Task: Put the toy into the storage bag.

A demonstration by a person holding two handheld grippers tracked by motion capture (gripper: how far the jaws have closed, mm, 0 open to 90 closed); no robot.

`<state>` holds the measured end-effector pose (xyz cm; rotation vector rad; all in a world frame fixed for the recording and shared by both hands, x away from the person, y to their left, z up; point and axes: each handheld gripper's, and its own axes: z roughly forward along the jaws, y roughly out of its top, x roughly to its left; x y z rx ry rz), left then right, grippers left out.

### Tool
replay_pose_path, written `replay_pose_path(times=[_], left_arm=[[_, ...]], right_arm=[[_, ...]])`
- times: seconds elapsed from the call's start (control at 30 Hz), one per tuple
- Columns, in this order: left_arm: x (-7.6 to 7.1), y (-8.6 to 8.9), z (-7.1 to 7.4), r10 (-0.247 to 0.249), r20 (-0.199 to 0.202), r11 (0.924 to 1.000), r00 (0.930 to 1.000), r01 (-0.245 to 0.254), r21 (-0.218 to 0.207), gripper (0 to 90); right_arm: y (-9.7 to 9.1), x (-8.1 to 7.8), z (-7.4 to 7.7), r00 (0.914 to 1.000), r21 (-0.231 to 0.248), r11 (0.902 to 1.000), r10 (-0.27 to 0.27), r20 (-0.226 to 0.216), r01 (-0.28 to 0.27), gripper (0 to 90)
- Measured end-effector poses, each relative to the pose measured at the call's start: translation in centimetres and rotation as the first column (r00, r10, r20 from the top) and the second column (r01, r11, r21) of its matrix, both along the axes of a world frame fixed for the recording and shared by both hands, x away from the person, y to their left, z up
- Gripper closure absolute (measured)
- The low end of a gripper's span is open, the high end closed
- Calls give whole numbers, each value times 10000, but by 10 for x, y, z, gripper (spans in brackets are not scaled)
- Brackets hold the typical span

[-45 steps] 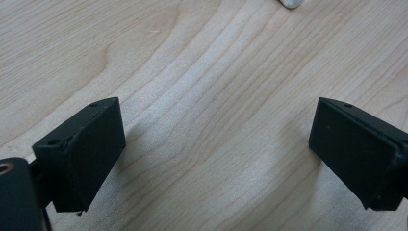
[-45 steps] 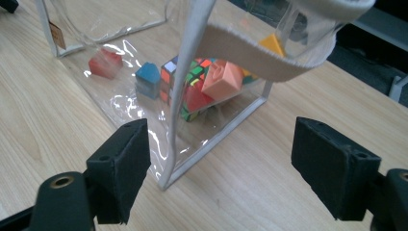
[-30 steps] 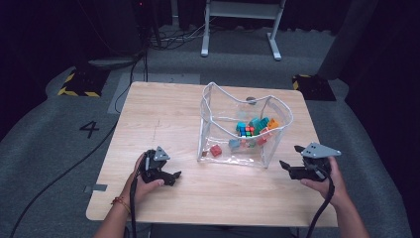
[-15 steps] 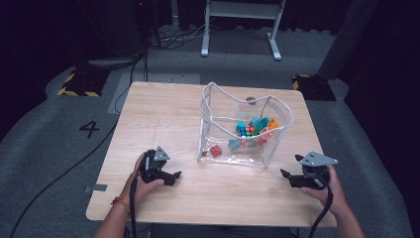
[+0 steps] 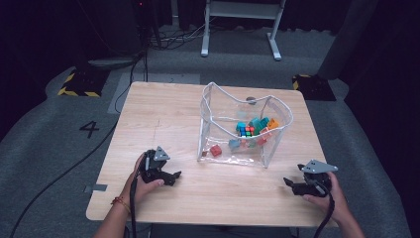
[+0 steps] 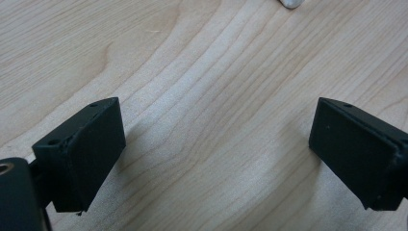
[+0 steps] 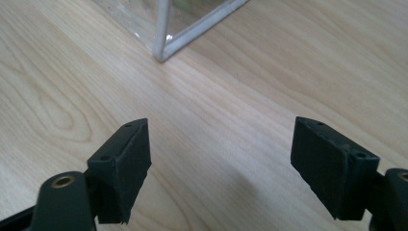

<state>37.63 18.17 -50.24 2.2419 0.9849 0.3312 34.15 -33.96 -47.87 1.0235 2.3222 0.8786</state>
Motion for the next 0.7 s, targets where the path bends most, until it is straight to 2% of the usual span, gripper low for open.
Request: replay_pose_path(times=[0.23,0.4,0.47,0.5,0.7], left_arm=[[0,0,0,8,2,10000,10000,-8,3,57],[0,0,0,7,11,10000,10000,-7,1,56],[0,0,0,6,2,10000,10000,-6,3,57],[0,0,0,5,5,10000,10000,-5,2,56],[0,0,0,8,5,10000,10000,-8,6,56]], right_arm=[[-13,-7,-14,9988,181,9994,-278,-402,285,222],[-24,-10,-21,9958,1007,9923,-666,-623,727,200],[-25,-11,-24,9951,1466,9851,-828,-544,900,195],[-27,-12,-24,9954,1239,9885,-810,-506,867,191],[-26,-12,-24,9944,1381,9857,-897,-558,966,179]])
